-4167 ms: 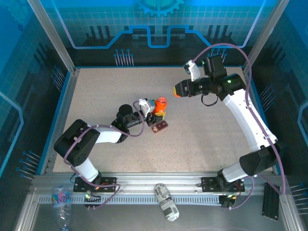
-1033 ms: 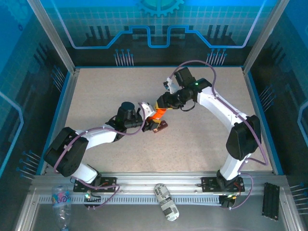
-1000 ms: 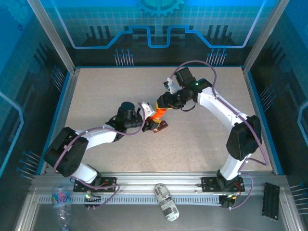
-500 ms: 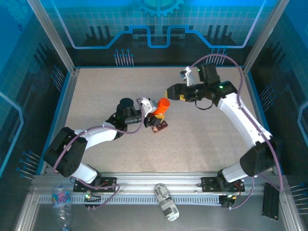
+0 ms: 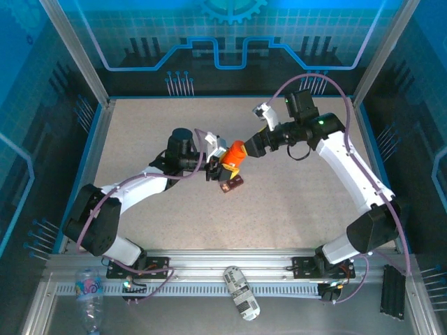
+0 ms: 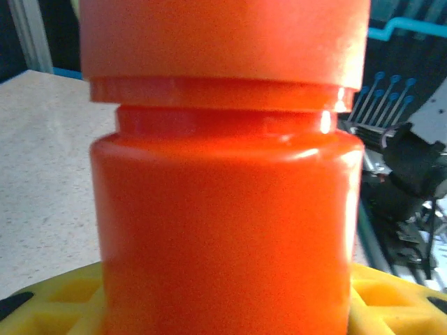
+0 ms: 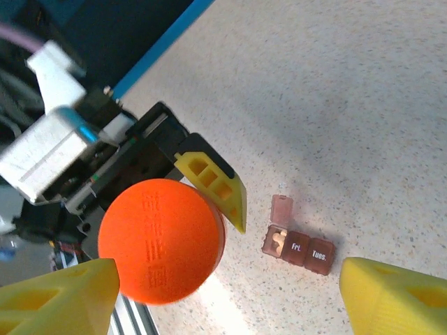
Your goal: Sort the pills into containers
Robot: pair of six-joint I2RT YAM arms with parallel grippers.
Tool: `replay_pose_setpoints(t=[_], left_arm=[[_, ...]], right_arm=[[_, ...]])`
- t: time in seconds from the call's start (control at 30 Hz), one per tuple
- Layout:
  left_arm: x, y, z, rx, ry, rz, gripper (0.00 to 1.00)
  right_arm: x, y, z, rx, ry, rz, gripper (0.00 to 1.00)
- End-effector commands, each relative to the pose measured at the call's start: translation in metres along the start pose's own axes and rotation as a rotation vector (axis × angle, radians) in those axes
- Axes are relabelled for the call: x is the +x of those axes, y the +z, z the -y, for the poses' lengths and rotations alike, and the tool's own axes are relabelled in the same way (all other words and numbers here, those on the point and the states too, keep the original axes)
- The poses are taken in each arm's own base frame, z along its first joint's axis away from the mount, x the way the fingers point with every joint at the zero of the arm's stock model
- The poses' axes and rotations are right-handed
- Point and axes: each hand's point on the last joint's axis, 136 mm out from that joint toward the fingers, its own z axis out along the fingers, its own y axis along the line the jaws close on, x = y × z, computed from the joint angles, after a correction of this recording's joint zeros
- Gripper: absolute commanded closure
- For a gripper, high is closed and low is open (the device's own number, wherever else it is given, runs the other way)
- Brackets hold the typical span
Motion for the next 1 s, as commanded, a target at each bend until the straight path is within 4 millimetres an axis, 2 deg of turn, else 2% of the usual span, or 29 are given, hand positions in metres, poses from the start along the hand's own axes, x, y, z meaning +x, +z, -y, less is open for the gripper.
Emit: replay_pose_setpoints(t=[0.0,0.47,0.7,0.97], left_arm=[[-0.007,-0.001,0.012,0.089,-0.033,-0.004,1.00],[-0.004,-0.001,0.014,0.101,-0.047,-0.014,1.00],[-0.005,-0.001,0.013,0.099,-0.043,-0.012,1.00],[-0.009,-0.001,0.013,0.099,-0.036,-0.007,1.00]], right_arm=[[-0.002,0.000,-0.015,-0.060,-0.095,-0.015,0.17],[-0.001,0.014,-0.030,-0.144,-0.083,-0.036,0.22],[0.004,0.017,-0.031,-0.158,-0.066,-0.049,0.28],[0.013,0.023,-0.025,-0.141,-0.047,-0.077,0.28]])
